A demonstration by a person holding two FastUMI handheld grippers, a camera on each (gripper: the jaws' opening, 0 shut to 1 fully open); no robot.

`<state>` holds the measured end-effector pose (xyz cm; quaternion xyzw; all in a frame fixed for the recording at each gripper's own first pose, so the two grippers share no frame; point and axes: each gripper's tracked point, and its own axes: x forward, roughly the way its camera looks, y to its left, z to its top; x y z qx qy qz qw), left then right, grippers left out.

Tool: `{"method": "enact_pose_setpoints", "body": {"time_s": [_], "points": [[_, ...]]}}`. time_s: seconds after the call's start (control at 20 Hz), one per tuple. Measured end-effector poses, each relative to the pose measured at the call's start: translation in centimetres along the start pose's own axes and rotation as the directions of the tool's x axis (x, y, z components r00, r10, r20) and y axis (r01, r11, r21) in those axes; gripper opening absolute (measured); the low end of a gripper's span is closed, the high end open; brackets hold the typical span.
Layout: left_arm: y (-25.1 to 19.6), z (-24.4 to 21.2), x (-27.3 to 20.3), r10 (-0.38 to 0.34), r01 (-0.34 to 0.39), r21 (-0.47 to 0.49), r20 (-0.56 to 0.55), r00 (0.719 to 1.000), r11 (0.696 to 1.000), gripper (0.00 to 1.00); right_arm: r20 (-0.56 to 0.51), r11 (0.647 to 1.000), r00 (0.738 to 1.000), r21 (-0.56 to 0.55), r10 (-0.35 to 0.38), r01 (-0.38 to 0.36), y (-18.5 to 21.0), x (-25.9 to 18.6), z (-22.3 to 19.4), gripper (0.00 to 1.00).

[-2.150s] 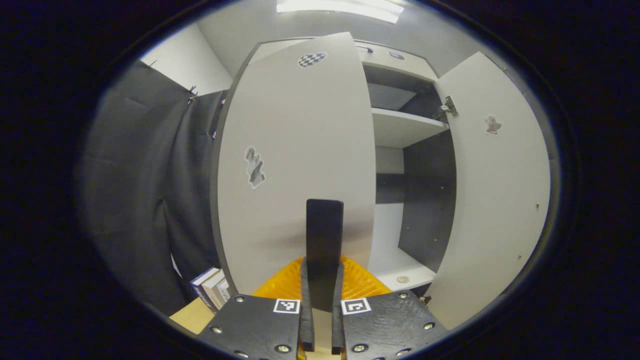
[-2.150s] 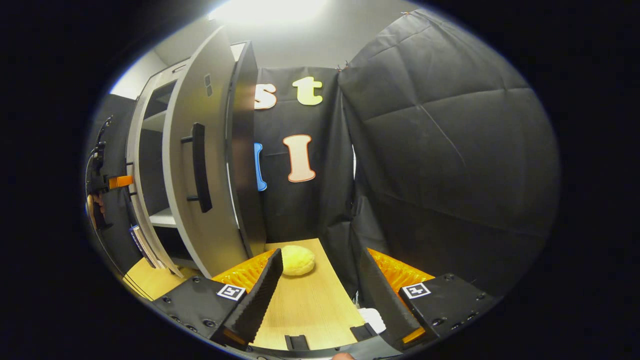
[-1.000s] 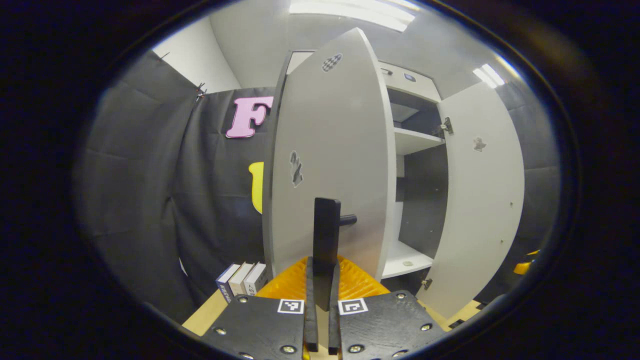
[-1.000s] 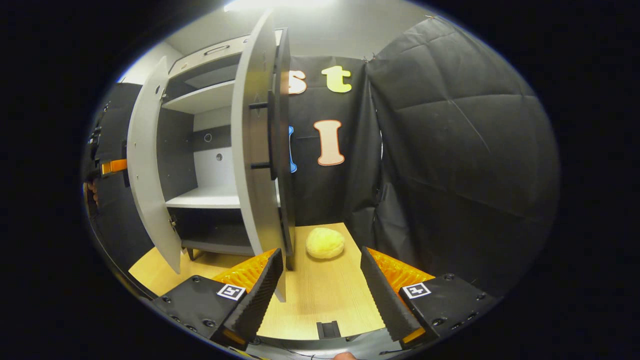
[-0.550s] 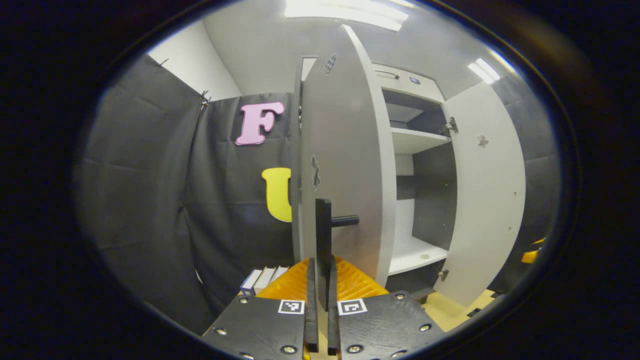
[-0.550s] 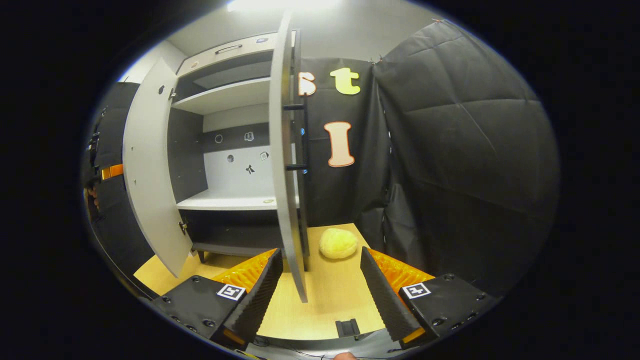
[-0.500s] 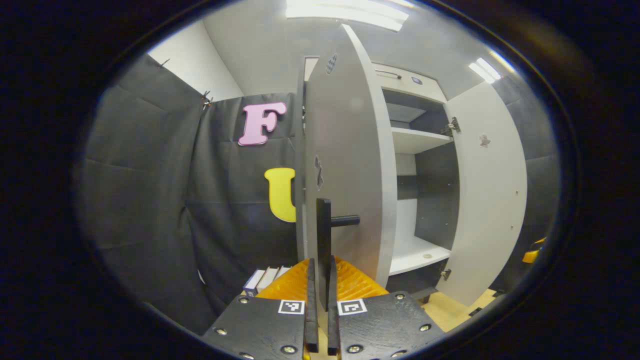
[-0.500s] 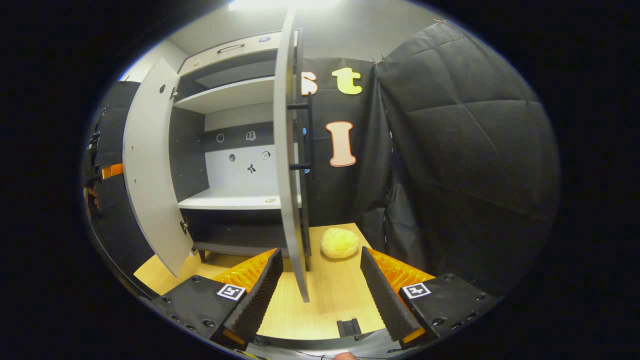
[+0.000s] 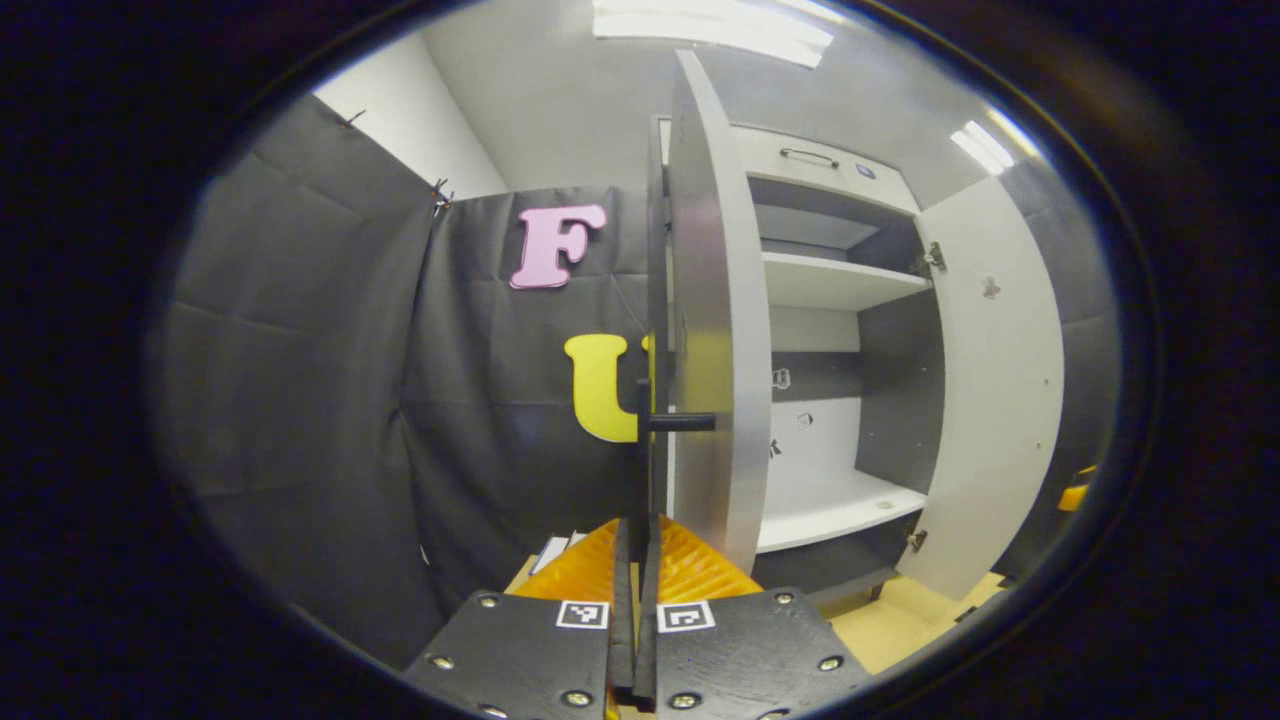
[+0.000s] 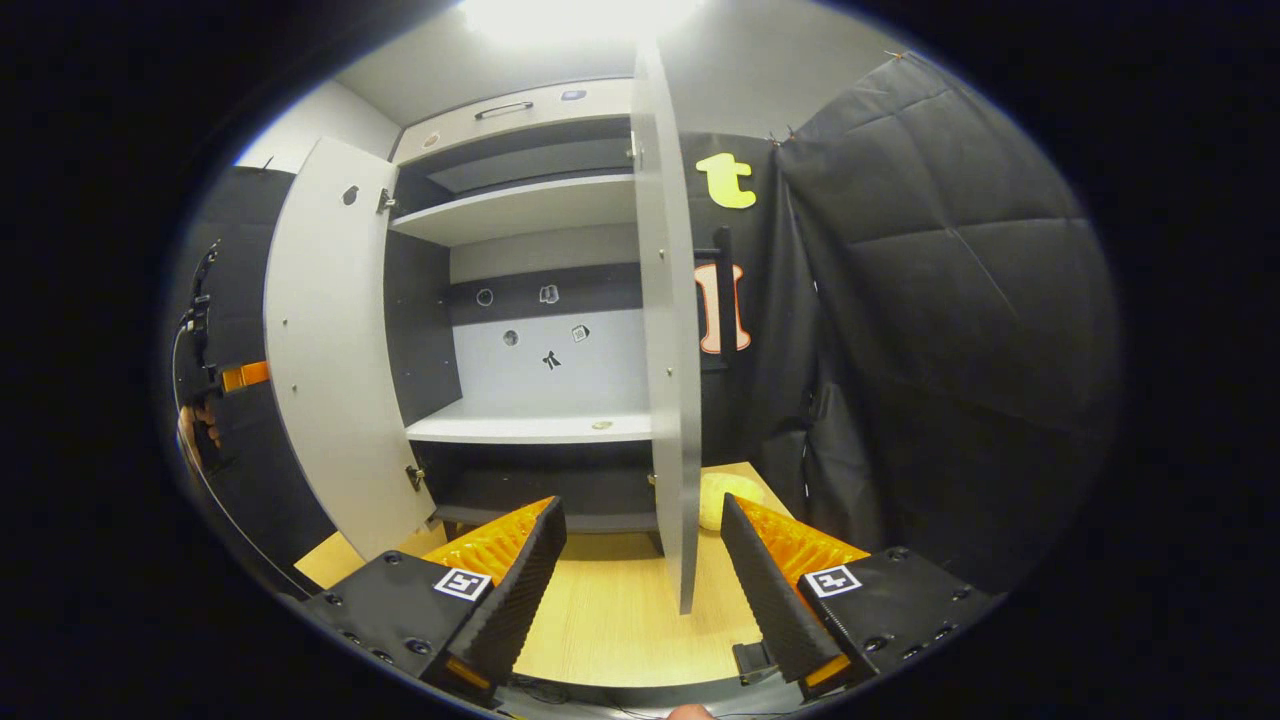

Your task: Open the right door of the double-door shoe cabinet with the right hand, and open the left door with the left hand.

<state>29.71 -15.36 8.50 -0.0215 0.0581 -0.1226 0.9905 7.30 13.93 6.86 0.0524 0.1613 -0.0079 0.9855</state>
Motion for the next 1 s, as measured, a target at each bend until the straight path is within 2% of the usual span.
{"method": "enact_pose_setpoints", "body": {"time_s": [0.05,0.1,0.25,0.3,0.35,0.4,0.45,0.65,0.9,1.0], "points": [[0.3,-0.1,-0.1,-0.01,0.01,0.013,0.002,1.0,1.0,0.0,0.002,1.0,1.0,-0.006,-0.005,0.005,0.5,-0.4,-0.1,0.98],[0.0,-0.1,-0.1,-0.018,0.018,0.015,0.002,1.0,1.0,0.03,0.003,1.0,1.0,-0.012,-0.011,0.011,0.9,-0.9,-0.2,0.98],[0.4,-0.2,-0.9,-0.003,0.003,0.043,0.006,1.0,0.999,0.03,0.008,0.999,1.0,-0.024,-0.021,0.021,1.9,-1.6,-0.2,0.98],[0.6,-0.3,-1.5,-0.002,0.001,0.048,0.014,1.0,0.999,0.0,0.007,0.999,1.0,-0.035,-0.022,0.023,2.2,-1.6,-0.1,0.98],[0.5,-0.4,-2.5,0.001,-0.002,0.048,0.02,1.0,0.999,0.03,0.005,0.999,1.0,-0.049,-0.019,0.019,2.5,-1.7,0.0,0.98],[0.2,-0.7,-4.3,0.01,-0.012,0.045,0.025,1.0,0.999,0.0,0.005,0.998,1.0,-0.059,-0.012,0.012,2.9,-2.0,-0.1,0.98],[0.0,-0.8,-5.5,0.02,-0.021,0.038,0.026,0.999,0.999,0.03,0.011,0.998,1.0,-0.064,0.0,0.0,3.2,-2.3,0.1,0.98],[-1.1,-1.6,-10.3,0.053,-0.054,0.025,0.02,0.998,0.998,0.03,0.065,0.997,0.997,-0.065,0.039,-0.035,2.6,-3.5,1.3,0.98],[-4.3,-2.0,-15.7,0.045,-0.047,0.071,0.042,0.998,0.996,0.03,0.12,0.995,0.991,-0.094,0.05,-0.039,1.5,-5.5,2.8,0.98],[-5.5,-2.1,-16.9,0.039,-0.042,0.069,0.045,0.998,0.997,0.0,0.144,0.995,0.988,-0.092,0.052,-0.039,1.5,-6.1,3.2,0.98]]}}
